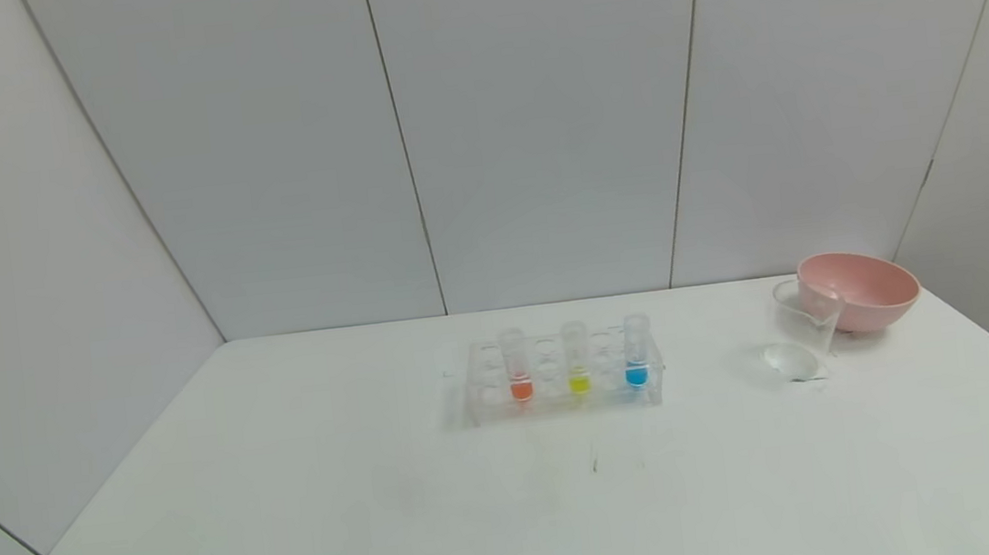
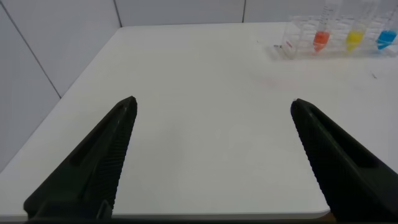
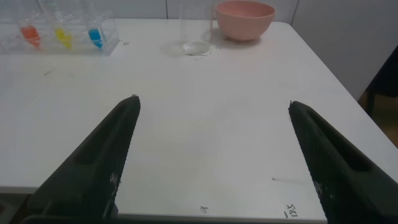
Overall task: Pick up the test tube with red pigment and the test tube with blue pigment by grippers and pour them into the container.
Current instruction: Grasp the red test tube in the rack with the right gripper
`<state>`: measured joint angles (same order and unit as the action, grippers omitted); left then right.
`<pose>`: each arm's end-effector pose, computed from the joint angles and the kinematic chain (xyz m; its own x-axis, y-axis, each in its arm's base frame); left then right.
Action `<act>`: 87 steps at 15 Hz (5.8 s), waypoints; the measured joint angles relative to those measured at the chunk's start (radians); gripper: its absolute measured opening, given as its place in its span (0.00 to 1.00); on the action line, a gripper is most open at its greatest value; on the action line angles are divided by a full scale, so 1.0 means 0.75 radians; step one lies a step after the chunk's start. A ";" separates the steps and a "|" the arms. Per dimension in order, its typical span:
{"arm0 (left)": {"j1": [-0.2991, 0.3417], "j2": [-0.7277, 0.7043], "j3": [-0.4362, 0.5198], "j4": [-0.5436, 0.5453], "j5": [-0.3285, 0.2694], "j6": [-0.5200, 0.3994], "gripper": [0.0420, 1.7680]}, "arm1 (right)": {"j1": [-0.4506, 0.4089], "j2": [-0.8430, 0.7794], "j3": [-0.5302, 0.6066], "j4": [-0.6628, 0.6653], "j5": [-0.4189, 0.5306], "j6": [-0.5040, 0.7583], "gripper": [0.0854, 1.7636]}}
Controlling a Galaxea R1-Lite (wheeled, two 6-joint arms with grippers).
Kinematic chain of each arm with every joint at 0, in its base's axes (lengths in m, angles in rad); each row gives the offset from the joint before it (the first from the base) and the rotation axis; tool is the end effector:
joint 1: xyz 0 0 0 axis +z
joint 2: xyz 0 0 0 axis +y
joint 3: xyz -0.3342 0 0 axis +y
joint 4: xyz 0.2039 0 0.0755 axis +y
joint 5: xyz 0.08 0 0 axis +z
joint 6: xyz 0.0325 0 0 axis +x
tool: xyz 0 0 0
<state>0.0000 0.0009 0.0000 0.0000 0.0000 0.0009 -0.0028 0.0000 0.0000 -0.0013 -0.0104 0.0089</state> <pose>-0.0177 0.0000 0.0755 1.0000 0.0000 -0.0009 0.0000 1.0000 0.0009 -0.0178 -0.0003 0.0756 0.9999 -0.0132 0.0013 0.0132 0.9999 0.0089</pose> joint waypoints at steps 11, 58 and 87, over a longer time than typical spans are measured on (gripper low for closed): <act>0.000 0.000 0.000 0.000 0.000 -0.001 1.00 | 0.003 0.240 -0.305 0.024 0.004 -0.004 0.97; 0.000 0.000 0.000 0.000 0.000 -0.001 1.00 | 1.215 3.132 -1.818 -1.004 -0.838 0.175 0.97; 0.000 0.000 0.000 0.000 0.000 -0.001 1.00 | 1.115 3.304 -2.110 -0.934 -0.790 0.141 0.24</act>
<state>0.0000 0.0009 0.0000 0.0000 0.0000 0.0000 0.8336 2.4781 -1.5823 -0.7017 -0.6028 0.1145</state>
